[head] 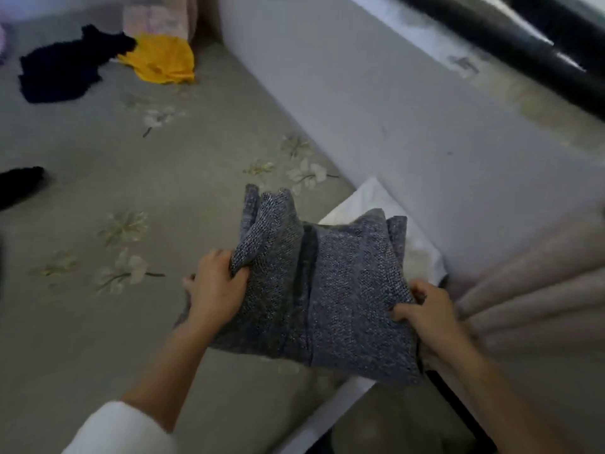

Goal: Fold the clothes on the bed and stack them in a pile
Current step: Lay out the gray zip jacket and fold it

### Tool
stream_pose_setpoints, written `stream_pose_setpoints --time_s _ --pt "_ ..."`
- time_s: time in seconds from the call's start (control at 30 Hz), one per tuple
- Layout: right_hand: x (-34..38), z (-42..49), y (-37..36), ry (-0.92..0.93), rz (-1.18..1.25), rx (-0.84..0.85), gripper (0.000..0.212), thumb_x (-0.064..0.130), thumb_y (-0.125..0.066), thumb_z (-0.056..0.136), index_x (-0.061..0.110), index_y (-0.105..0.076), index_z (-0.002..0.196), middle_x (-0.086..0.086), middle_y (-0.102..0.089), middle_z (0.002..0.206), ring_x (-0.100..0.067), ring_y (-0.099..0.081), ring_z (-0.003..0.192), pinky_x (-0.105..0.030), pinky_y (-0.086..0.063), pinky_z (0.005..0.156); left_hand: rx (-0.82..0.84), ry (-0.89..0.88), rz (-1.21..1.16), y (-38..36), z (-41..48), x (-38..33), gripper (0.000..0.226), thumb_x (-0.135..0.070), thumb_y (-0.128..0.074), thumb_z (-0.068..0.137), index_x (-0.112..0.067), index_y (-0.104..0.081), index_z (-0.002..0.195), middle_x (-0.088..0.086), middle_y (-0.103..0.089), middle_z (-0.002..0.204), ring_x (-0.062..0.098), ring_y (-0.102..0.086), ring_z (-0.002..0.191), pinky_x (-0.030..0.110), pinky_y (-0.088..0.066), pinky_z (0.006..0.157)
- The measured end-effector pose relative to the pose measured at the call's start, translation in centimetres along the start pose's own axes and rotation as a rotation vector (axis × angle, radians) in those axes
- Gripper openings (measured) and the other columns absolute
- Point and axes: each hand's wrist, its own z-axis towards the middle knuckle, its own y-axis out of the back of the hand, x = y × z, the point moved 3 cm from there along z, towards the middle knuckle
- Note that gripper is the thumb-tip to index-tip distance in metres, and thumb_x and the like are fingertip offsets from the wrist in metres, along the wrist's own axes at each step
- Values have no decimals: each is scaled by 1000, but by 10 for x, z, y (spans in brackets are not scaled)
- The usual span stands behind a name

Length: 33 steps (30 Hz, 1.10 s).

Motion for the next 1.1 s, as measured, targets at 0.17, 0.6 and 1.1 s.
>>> stream_pose_setpoints --time_s 0.17,0.6,1.1 --pt "-33 -4 55 -97 187 -187 27 -12 -65 70 12 -63 83 0 -68 77 -17 -63 70 -29 -46 56 -46 -172 91 -34 46 -84 17 -20 -51 94 -23 -59 108 -3 -44 100 25 -43 106 45 -21 97" --pt "-125 50 46 -321 103 -341 35 9 -71 79 11 -54 109 2 -60 99 -24 -59 96 -35 -48 76 194 -117 151 -164 194 -155 37 -32 -40 99 -27 -44 135 13 -45 139 39 -30 132 60 -16 109" --pt "-126 173 -8 -299 -528 166 100 76 -48 79 46 22 144 -2 33 154 -40 23 142 -69 -8 108 493 -339 610 -301 182 -91 72 -79 -14 81 -54 18 141 -3 40 150 35 37 135 69 11 105"
